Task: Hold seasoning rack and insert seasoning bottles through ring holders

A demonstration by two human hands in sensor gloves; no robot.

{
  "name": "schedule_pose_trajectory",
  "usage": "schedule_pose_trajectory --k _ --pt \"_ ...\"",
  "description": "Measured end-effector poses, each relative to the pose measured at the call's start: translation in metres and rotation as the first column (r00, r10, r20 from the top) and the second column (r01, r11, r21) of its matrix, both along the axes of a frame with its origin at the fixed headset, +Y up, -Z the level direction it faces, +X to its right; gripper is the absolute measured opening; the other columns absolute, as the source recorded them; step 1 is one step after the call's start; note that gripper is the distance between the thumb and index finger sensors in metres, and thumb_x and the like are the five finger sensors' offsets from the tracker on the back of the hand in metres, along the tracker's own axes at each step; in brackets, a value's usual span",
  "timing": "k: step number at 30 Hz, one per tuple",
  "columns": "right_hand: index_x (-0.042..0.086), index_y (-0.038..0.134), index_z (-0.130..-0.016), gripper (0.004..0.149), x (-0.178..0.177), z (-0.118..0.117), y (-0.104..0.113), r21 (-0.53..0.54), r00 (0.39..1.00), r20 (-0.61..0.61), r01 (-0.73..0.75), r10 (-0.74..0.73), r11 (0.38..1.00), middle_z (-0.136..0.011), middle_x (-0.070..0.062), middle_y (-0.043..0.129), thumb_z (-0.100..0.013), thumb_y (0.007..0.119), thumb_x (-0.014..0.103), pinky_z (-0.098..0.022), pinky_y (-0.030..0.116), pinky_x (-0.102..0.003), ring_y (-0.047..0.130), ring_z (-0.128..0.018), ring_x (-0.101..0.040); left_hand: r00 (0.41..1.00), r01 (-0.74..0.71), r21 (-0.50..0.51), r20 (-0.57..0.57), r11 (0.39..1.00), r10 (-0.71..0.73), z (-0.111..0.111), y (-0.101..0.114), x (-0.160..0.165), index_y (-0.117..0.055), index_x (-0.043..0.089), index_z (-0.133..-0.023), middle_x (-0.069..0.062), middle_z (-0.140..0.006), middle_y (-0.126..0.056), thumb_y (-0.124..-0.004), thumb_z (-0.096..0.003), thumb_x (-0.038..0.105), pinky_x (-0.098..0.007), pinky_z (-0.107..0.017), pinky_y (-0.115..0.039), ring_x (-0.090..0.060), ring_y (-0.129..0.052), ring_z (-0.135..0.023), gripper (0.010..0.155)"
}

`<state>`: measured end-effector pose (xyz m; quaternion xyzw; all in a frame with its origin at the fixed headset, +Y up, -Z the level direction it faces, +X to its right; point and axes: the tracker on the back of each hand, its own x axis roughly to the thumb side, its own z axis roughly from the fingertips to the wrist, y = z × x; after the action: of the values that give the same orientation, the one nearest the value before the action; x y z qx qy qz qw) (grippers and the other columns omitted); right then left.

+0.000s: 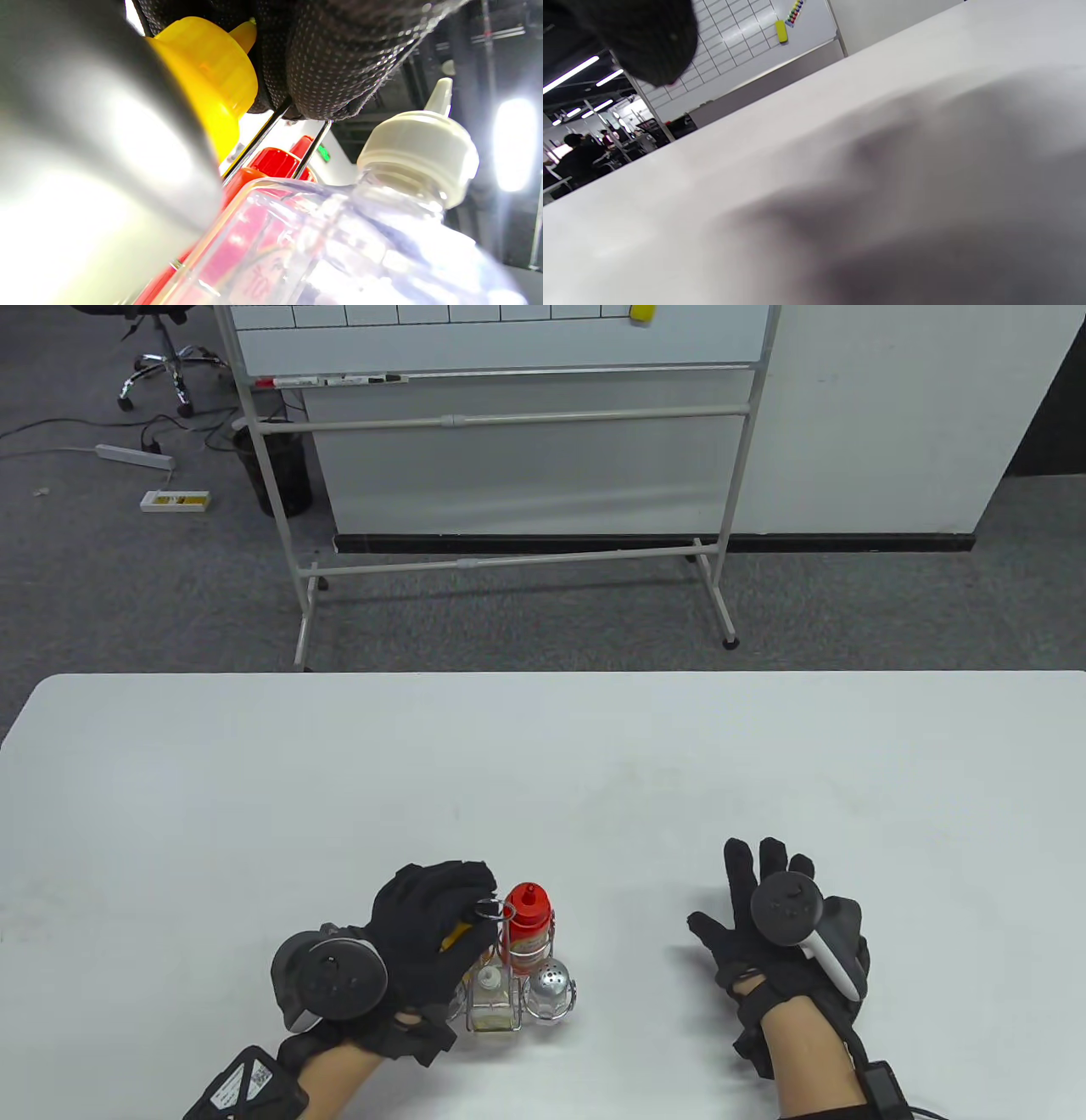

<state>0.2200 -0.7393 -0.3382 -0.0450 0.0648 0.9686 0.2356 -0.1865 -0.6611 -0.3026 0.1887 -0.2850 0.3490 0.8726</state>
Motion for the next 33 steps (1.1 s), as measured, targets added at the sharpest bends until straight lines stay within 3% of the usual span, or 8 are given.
schedule_pose_trajectory --k 8,15,19,24,33 --pt "0.04 0.007 -0.109 0.093 0.0 0.007 0.013 0.036 0.998 -0.004 0.058 -0.058 0.998 -0.116 -0.006 -0.002 -0.048 0.074 0.062 -0.07 0.017 -0.069 -0.006 -0.104 -0.038 0.998 0.046 -0.05 -0.049 0.998 -0.048 -0.071 0.041 0.018 -0.084 0.011 -0.09 -0.013 -0.107 -0.077 -0.087 -0.0508 0.035 -0.071 -0.07 -0.048 -0.044 -0.077 -0.097 0.046" --pt "0.038 0.007 -0.11 0.094 0.007 0.005 0.012 0.025 0.996 0.023 0.082 -0.083 0.996 -0.117 -0.007 -0.001 -0.048 0.074 0.062 -0.07 0.017 -0.07 -0.006 -0.104 -0.039 0.993 -0.005 -0.128 -0.116 0.992 -0.01 -0.147 0.047 0.035 -0.078 0.013 -0.093 -0.011 -0.111 -0.068 -0.081 -0.0518 0.032 -0.072 -0.073 -0.042 -0.044 -0.068 -0.103 0.046" --pt "0.038 0.007 -0.11 0.094 0.012 0.004 0.011 0.017 0.994 0.039 0.097 -0.098 0.995 -0.117 -0.007 -0.001 -0.049 0.074 0.062 -0.07 0.017 -0.07 -0.006 -0.104 -0.04 0.981 -0.073 -0.193 -0.189 0.979 0.036 -0.19 0.031 0.042 -0.075 0.016 -0.095 -0.008 -0.114 -0.065 -0.079 -0.0525 0.032 -0.07 -0.076 -0.039 -0.042 -0.063 -0.108 0.046" --pt "0.037 0.008 -0.11 0.094 0.012 0.004 0.011 0.016 0.994 0.043 0.097 -0.097 0.995 -0.117 -0.008 0.0 -0.049 0.074 0.062 -0.07 0.016 -0.07 -0.006 -0.104 -0.04 0.961 -0.109 -0.228 -0.272 0.968 0.044 -0.223 0.006 0.046 -0.072 0.02 -0.096 -0.005 -0.116 -0.062 -0.078 -0.0536 0.033 -0.068 -0.078 -0.038 -0.039 -0.06 -0.111 0.045" --pt "0.037 0.008 -0.11 0.094 0.011 0.002 0.012 0.006 0.995 0.037 0.094 -0.095 0.996 -0.117 -0.009 -0.003 -0.049 0.074 0.062 -0.07 0.016 -0.07 -0.006 -0.104 -0.04 0.946 -0.064 -0.324 -0.321 0.944 -0.046 -0.245 -0.036 0.047 -0.07 0.02 -0.098 -0.005 -0.116 -0.061 -0.076 -0.0547 0.033 -0.066 -0.079 -0.04 -0.04 -0.061 -0.111 0.045"
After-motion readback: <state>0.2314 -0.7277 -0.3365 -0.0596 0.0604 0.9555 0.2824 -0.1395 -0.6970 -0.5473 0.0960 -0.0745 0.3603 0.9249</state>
